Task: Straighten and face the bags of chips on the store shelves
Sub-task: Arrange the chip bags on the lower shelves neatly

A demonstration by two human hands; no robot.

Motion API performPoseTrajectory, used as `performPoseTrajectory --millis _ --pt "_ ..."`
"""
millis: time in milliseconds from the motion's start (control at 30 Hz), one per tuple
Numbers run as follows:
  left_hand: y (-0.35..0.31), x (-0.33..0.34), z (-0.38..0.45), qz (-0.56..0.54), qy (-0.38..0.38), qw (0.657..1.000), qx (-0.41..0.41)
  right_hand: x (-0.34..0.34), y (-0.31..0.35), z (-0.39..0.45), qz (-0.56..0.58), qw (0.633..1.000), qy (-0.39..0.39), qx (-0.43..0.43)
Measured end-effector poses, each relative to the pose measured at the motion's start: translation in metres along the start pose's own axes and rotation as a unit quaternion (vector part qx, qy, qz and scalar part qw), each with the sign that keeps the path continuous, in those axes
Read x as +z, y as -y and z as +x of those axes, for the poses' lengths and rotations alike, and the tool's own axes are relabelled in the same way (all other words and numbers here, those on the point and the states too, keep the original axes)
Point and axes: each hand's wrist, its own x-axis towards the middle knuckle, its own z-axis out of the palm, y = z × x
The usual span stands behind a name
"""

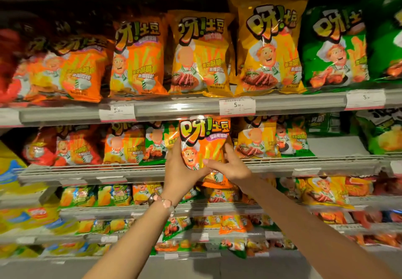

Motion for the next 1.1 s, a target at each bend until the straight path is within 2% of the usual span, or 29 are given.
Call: performPoseTrajectory --millis 200,233,333,400,500,700,967,1100 --pt "0.009 -0.013 -0.006 0.022 0.068 0.997 -0.015 -0.008 -0.01 -0.003 0.025 0.998 -0.023 -0.054" --pt "0.008 -0.02 -0.006 0.02 0.062 0.997 -0.032 -0.012 -0.008 -0.006 0.029 0.998 -0.026 -0.057" --pt "0.02 -0.038 0.009 0.041 -0.062 0.995 -0.067 -0.026 -0.008 -0.009 0.018 0.998 -0.039 -0.049" --pt "0.032 -0.046 0.026 0.077 -0.101 0.988 -0.086 -0.033 -0.01 -0.01 0.012 0.998 -0.048 -0.048" --pt "0.044 -0.047 0.046 0.114 -0.07 0.984 -0.122 -0.037 -0.009 -0.012 0.006 0.997 -0.057 -0.054" --pt "0.059 -0.041 0.067 0.211 -0.033 0.967 -0.136 -0.037 -0.007 -0.017 -0.018 0.997 -0.056 -0.057" --pt "0.067 -0.04 0.067 0.159 -0.075 0.98 -0.094 -0.042 -0.006 -0.015 -0.02 0.995 -0.076 -0.067" --pt "0.059 -0.049 0.065 0.109 -0.085 0.985 -0.099 -0.042 -0.006 -0.011 -0.028 0.995 -0.075 -0.066"
